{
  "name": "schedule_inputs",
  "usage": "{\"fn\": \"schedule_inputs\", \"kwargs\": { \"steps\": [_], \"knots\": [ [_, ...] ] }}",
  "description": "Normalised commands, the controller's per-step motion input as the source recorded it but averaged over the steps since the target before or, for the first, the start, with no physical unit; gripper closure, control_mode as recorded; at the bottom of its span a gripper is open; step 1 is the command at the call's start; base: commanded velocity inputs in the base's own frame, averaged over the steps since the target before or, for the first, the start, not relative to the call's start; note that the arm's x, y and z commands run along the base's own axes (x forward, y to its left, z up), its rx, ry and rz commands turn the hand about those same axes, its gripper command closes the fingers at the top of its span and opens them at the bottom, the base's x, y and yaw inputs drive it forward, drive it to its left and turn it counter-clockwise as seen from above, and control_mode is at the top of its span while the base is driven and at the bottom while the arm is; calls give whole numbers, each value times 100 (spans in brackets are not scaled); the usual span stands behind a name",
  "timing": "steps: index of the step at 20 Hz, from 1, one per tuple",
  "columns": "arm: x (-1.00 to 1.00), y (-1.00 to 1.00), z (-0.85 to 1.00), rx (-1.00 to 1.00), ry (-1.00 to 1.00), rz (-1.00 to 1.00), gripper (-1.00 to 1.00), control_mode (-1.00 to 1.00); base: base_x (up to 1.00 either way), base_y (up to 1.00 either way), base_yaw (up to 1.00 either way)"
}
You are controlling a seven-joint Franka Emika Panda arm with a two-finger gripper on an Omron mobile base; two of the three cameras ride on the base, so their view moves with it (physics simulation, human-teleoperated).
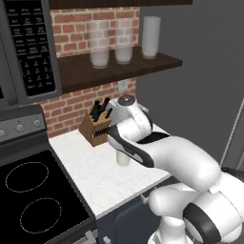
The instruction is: Grab a lemon wedge from the fridge and one ice cube from the ice bowl, and put them in the glass of lemonade.
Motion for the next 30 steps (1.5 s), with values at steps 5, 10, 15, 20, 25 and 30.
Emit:
{"fn": "schedule_inputs", "kwargs": {
  "steps": [5, 10, 15, 20, 25, 30],
  "knots": [
    [13, 0, -3, -12, 0, 6, 100, -100, 0, 0, 0],
    [32, 10, -10, -13, 0, 6, 100, -100, 0, 0, 0],
    [35, 15, -22, -13, 0, 7, 100, -100, 0, 0, 0],
    [11, 6, -24, -11, 0, 7, 100, -100, 0, 0, 0],
    [3, 0, -18, -7, 0, 5, 100, -100, 0, 0, 0],
    [4, 0, -18, -6, 0, 4, 100, -100, 0, 0, 0]
  ]
}}
